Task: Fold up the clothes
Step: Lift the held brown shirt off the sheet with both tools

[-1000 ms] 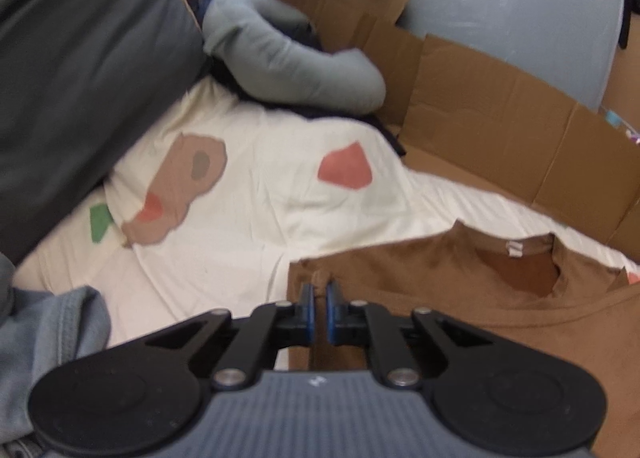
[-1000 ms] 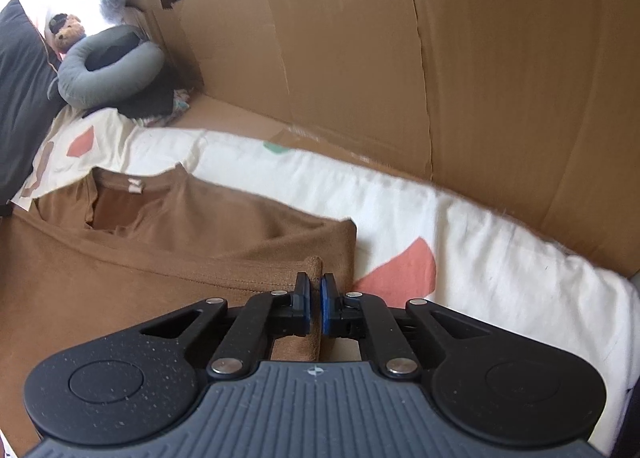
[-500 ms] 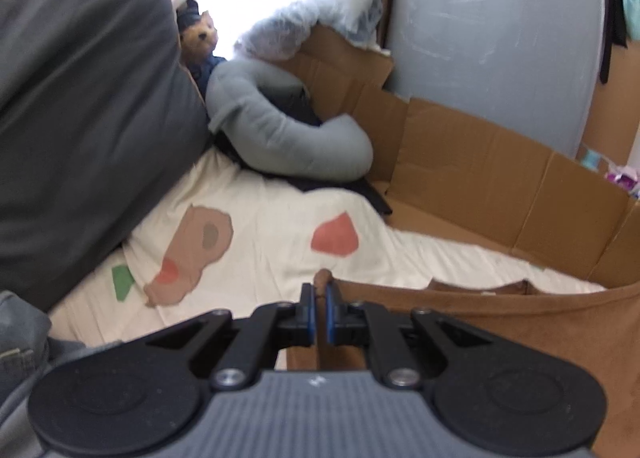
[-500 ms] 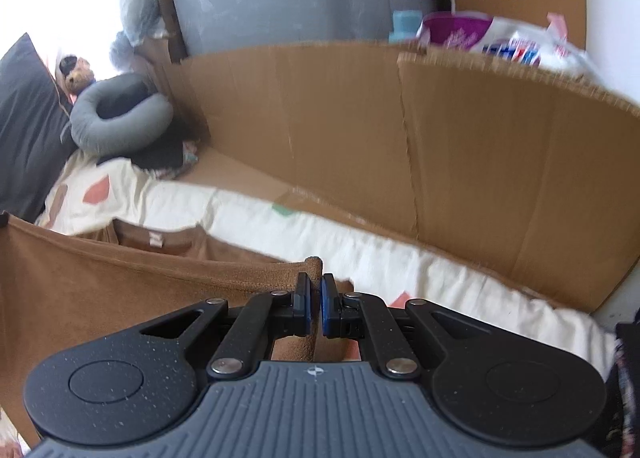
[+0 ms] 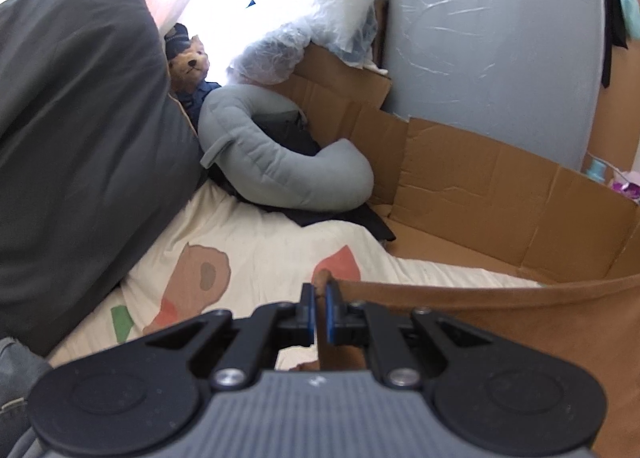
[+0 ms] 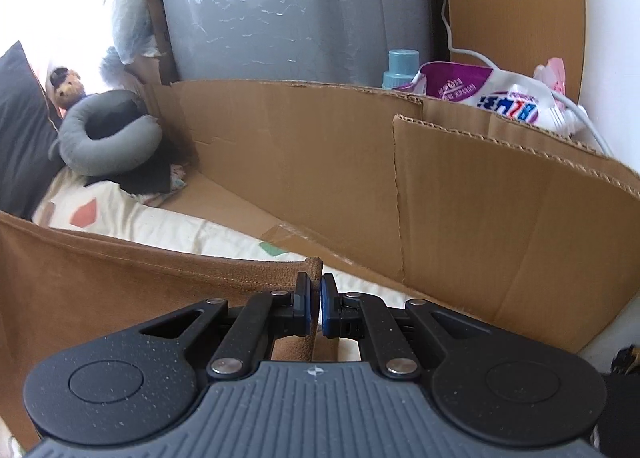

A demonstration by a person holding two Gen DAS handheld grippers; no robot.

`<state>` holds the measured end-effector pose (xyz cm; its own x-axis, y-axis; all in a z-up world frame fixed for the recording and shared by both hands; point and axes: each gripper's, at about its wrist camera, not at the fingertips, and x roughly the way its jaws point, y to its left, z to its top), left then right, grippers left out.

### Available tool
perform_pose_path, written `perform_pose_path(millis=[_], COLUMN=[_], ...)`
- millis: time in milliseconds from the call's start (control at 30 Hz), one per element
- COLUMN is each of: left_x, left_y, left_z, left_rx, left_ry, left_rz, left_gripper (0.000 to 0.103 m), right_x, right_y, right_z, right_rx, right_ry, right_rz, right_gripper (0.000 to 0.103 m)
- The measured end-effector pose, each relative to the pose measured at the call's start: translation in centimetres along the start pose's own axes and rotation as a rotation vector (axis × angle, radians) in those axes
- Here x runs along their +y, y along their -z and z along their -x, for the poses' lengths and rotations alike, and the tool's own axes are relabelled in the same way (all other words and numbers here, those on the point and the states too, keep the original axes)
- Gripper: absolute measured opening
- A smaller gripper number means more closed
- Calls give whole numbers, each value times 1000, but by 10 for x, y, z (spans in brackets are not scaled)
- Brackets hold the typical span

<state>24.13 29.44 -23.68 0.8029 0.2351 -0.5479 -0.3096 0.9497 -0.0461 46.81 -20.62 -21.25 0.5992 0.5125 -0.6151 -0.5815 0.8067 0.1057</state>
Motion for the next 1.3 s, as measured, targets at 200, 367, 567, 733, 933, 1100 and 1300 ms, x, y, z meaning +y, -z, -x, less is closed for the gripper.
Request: perform_pose_path(millis=[200, 367, 567, 733, 933, 1100, 1300], left_x=[0, -2, -2, -3, -8, -9, -11], left_y=[2, 6, 10, 11, 16, 21, 25], left_z=[-30, -59, -86, -97, -113, -123, -132], left_rx=[34, 72, 118, 126, 141, 159, 183], left_ry=[-23, -39, -55, -69, -94, -109, -126], left_rz=[-38, -74, -99, -99, -144, -161, -171], left_gripper=[5, 5, 5, 5, 5, 5, 5], right_x=[0, 1, 1, 4, 7, 9, 11], right_y=[-5, -2, 3, 4, 8, 13, 14], right_z=[-33, -61, -88, -106, -120, -130, -136], right_rx=[40, 96, 152, 176, 202, 191, 179], right_ry=[31, 60, 86, 118, 137, 176, 202], right_rz=[21, 63, 76, 91, 101, 93, 76], right_gripper=[4, 4, 4, 3, 3, 3, 3])
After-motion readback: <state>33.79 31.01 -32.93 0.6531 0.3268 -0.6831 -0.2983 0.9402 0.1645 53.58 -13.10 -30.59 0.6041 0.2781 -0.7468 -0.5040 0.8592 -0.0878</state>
